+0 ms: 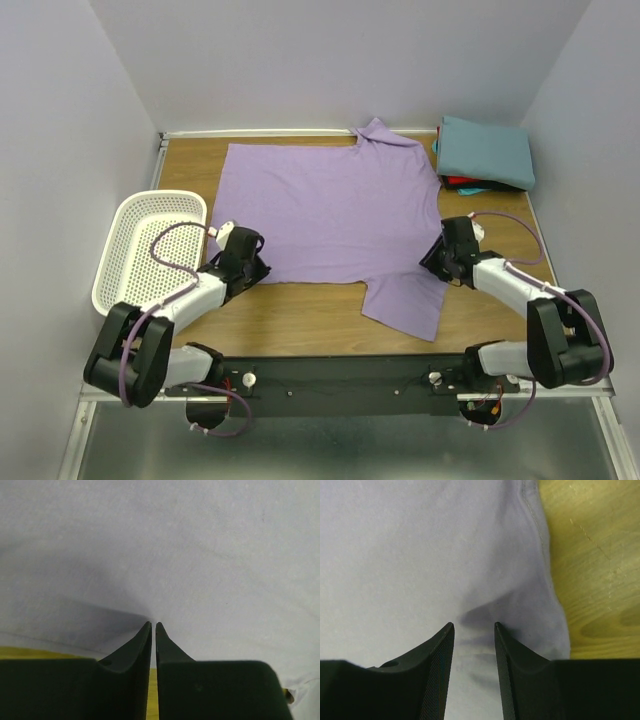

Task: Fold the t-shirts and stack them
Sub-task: Flatten the tshirt out

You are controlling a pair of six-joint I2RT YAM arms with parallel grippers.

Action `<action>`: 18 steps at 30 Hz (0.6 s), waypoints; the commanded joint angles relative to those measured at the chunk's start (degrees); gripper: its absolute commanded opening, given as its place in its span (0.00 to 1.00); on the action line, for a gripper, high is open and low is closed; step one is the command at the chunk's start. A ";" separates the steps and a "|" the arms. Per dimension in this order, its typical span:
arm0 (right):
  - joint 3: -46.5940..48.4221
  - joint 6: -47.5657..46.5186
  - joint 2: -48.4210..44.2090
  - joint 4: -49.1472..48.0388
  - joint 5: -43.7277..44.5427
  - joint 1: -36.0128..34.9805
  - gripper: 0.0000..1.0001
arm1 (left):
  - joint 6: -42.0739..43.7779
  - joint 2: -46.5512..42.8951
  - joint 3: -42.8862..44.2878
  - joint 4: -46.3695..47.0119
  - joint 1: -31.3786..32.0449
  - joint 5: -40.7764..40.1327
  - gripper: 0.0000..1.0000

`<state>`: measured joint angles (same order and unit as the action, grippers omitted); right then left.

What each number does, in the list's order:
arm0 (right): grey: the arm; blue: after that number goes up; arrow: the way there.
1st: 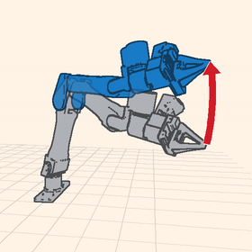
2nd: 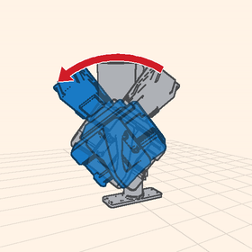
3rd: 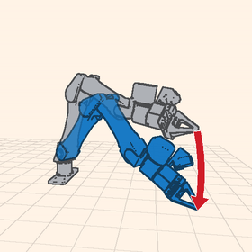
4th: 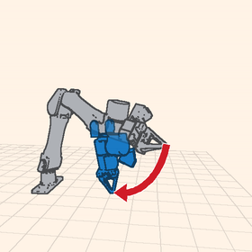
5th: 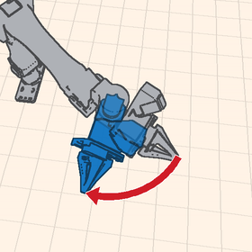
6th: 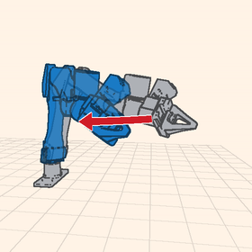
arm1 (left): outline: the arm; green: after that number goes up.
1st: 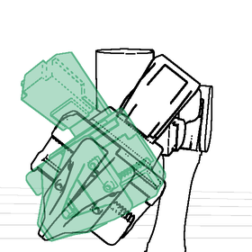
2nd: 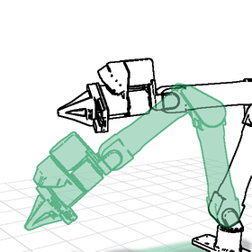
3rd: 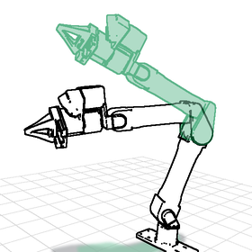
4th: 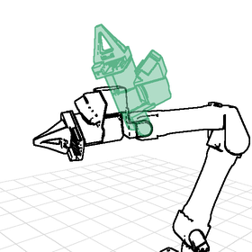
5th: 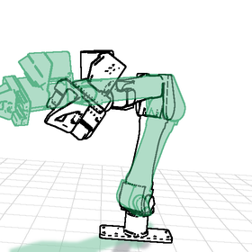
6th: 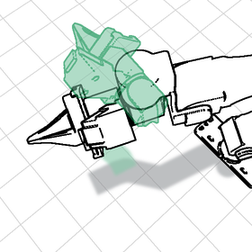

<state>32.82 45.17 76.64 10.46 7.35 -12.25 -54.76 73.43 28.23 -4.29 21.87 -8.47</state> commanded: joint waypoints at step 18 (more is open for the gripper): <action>1.27 -2.10 -10.10 12.38 -1.29 1.53 0.47 | -3.59 -11.73 4.46 -21.08 1.43 -12.44 0.47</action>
<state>30.13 44.49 68.75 17.98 5.87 -11.11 -57.78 60.31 28.73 -18.39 23.40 -14.33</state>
